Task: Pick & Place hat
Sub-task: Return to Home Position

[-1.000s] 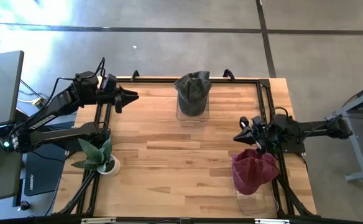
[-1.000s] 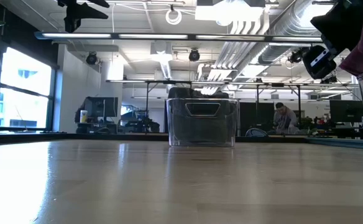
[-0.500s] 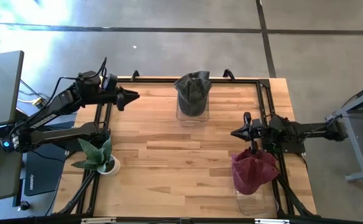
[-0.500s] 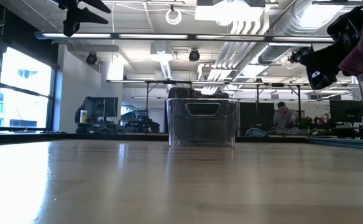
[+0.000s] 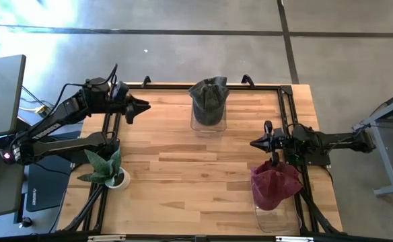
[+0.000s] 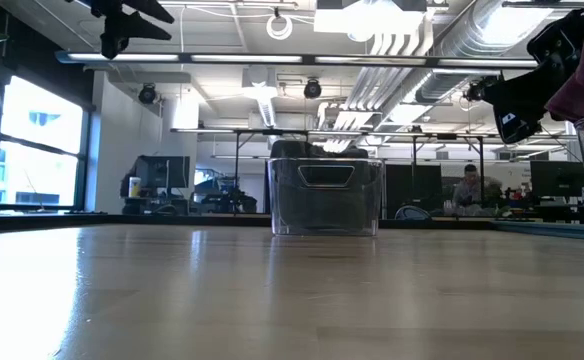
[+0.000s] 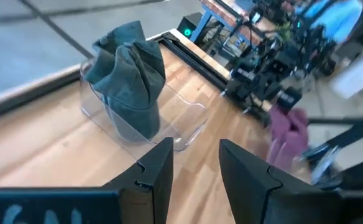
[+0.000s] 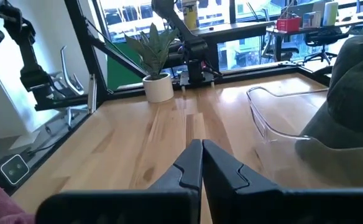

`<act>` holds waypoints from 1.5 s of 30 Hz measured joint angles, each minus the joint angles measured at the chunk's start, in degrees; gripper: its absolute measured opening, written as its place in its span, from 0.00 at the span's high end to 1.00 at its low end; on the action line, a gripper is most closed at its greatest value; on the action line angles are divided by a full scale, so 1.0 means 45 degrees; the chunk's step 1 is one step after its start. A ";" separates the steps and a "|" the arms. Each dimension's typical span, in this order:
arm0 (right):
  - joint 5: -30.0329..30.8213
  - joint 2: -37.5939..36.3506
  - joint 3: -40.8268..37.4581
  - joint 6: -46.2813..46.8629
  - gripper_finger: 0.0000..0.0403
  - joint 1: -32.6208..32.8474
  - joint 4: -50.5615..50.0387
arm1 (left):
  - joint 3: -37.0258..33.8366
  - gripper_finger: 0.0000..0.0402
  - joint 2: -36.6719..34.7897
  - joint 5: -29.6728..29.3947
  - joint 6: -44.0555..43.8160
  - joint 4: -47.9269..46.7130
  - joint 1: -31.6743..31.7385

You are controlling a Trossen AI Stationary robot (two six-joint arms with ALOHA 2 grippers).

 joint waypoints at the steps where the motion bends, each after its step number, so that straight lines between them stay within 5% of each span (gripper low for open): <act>1: 0.0000 0.0002 0.0000 0.0004 0.98 0.0002 0.0000 | 0.0000 0.69 -0.0043 -0.0029 0.0503 -0.0070 0.0000; 9: 0.0000 0.0000 0.0000 0.0046 0.99 0.0000 0.0005 | -0.1299 0.97 -0.1113 0.0082 0.3649 0.0288 0.0000; 17: 0.0000 0.0000 0.0000 0.0053 0.99 0.0000 0.0004 | -0.4958 1.00 -0.3569 -0.0694 0.3050 0.4252 -0.0005; 24: 0.0000 0.0000 -0.0005 0.0058 0.98 0.0001 0.0005 | -0.7092 1.00 -0.5446 -0.1198 0.3227 0.5079 0.0000; 38: 0.0005 0.0005 -0.0005 0.0078 0.97 0.0002 0.0003 | -1.1268 1.00 -0.8364 -0.0151 0.1929 1.0088 -0.0121; 45: 0.0005 0.0005 -0.0005 0.0078 0.97 0.0003 0.0006 | -1.1395 1.00 -0.8356 0.0152 0.4792 0.9816 -0.2231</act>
